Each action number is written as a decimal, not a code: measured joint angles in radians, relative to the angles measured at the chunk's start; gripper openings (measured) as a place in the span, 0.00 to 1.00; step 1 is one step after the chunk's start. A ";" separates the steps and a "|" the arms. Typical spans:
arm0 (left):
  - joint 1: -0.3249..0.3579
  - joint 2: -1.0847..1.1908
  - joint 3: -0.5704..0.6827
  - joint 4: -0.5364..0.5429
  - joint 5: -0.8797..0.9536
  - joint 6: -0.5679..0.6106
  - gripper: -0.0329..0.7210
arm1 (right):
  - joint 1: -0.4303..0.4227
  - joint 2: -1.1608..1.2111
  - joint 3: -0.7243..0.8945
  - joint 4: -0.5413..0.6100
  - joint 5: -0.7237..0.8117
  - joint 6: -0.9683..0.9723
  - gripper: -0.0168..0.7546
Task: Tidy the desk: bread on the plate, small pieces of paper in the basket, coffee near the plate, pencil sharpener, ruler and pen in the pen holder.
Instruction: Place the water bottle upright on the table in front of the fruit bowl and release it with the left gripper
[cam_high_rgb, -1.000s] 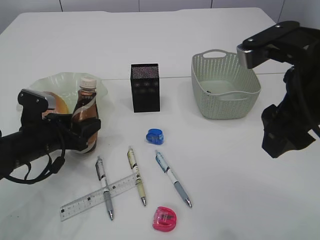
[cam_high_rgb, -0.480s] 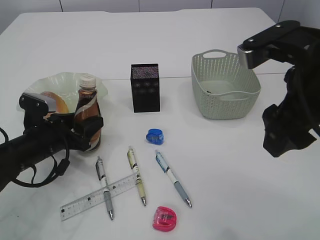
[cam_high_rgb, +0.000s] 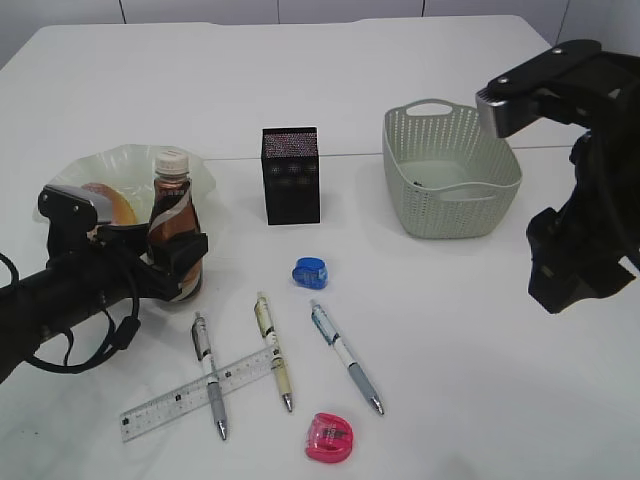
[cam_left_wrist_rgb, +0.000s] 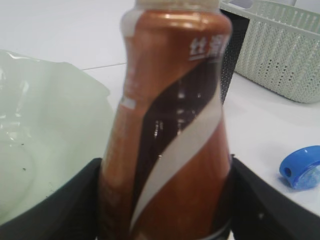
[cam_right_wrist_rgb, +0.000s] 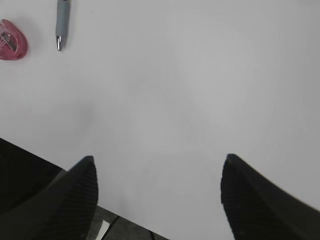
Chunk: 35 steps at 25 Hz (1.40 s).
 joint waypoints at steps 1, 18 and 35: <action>0.000 -0.003 0.000 0.000 0.001 0.000 0.73 | 0.000 0.000 0.000 0.000 0.000 0.000 0.75; 0.000 -0.132 0.034 0.029 0.076 0.002 0.82 | 0.000 0.000 0.000 -0.016 0.000 -0.002 0.75; 0.002 -0.415 0.070 -0.067 0.077 0.002 0.82 | 0.000 0.000 0.000 -0.015 -0.002 -0.002 0.75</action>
